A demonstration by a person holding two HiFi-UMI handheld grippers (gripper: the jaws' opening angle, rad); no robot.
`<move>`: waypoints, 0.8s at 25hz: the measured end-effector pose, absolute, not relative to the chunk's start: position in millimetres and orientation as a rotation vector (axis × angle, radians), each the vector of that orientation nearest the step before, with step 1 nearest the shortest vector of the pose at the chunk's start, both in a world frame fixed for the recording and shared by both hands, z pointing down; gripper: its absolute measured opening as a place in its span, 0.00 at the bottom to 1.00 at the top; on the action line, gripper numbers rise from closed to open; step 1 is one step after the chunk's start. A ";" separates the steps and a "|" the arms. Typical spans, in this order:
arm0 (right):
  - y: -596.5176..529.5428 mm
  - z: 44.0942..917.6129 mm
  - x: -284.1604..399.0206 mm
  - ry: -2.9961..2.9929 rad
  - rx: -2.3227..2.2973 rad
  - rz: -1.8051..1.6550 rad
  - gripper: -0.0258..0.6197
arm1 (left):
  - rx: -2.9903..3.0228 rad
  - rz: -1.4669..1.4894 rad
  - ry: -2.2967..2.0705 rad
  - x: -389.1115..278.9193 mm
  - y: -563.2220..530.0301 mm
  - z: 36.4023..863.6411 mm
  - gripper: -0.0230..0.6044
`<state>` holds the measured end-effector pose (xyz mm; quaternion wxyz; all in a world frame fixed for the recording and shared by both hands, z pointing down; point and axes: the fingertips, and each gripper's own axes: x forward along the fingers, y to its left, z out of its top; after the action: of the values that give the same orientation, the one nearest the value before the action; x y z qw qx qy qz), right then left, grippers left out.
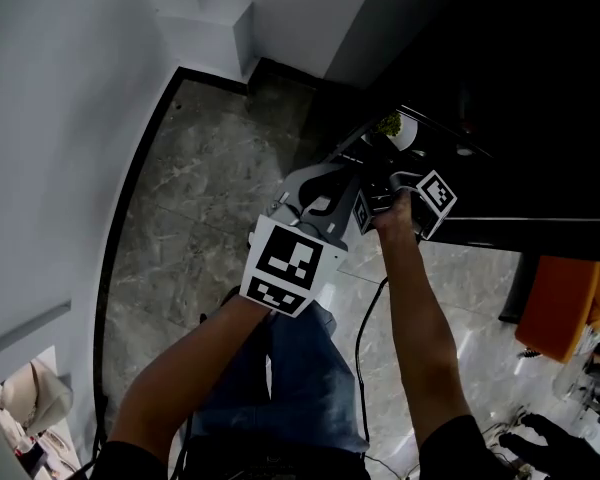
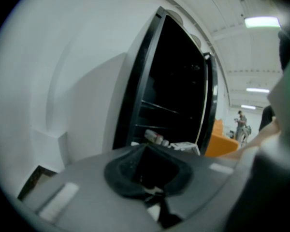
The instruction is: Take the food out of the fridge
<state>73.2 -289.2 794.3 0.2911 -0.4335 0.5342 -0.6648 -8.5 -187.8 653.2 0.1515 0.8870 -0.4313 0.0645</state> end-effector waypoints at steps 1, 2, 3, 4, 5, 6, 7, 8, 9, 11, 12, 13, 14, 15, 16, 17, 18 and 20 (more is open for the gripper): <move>-288.5 796.1 73.1 1.408 -1.153 -1.780 0.13 | 2.545 0.186 -1.239 -8.8 -188.5 653.0 0.04; -287.9 797.0 73.4 1.395 -1.146 -1.782 0.10 | 2.544 0.187 -1.239 -8.8 -188.6 653.2 0.04; -287.7 796.8 74.1 1.382 -1.137 -1.777 0.09 | 2.544 0.189 -1.238 -8.9 -188.2 653.6 0.04; -288.1 795.9 74.9 1.372 -1.128 -1.770 0.06 | 2.544 0.192 -1.238 -9.5 -187.7 654.3 0.04; -288.8 795.0 75.3 1.365 -1.121 -1.765 0.06 | 2.544 0.195 -1.238 -10.6 -187.1 655.0 0.04; -289.3 794.5 75.4 1.362 -1.116 -1.763 0.06 | 2.541 0.198 -1.239 -11.9 -186.7 655.6 0.04; -289.2 794.1 75.5 1.360 -1.110 -1.762 0.06 | 2.539 0.201 -1.239 -12.9 -186.2 655.9 0.04; -288.1 793.4 76.3 1.360 -1.105 -1.762 0.06 | 2.536 0.203 -1.239 -13.1 -185.4 655.4 0.04; -285.7 792.2 77.7 1.361 -1.101 -1.761 0.06 | 2.535 0.205 -1.237 -12.7 -183.9 654.1 0.04; -277.3 787.4 80.9 1.371 -1.095 -1.753 0.06 | 2.535 0.208 -1.234 -11.2 -178.8 649.5 0.04; -271.8 784.1 82.1 1.378 -1.093 -1.748 0.06 | 2.534 0.210 -1.232 -10.7 -175.7 647.1 0.04; -266.2 780.2 82.9 1.388 -1.091 -1.742 0.06 | 2.531 0.212 -1.229 -10.3 -172.8 644.9 0.04; -260.3 775.6 83.5 1.397 -1.088 -1.736 0.06 | 2.526 0.216 -1.225 -9.7 -170.1 642.8 0.04; -254.0 770.4 84.0 1.404 -1.087 -1.732 0.06 | 2.522 0.221 -1.219 -8.9 -167.5 640.3 0.04; -246.9 765.0 84.5 1.406 -1.087 -1.730 0.06 | 2.517 0.227 -1.214 -7.9 -164.6 637.2 0.04; -238.6 759.4 84.9 1.406 -1.089 -1.732 0.06 | 2.512 0.231 -1.210 -6.8 -161.4 633.0 0.04; -229.2 753.4 85.3 1.404 -1.092 -1.735 0.06 | 2.506 0.235 -1.207 -5.6 -157.7 627.9 0.04; -207.6 740.1 86.5 1.402 -1.102 -1.746 0.06 | 2.496 0.241 -1.204 -2.4 -149.7 615.3 0.04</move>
<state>86.5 -207.6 740.1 0.3174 -0.4186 0.5326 -0.6636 -2.4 -149.7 615.3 0.1790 0.8828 -0.4257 0.0853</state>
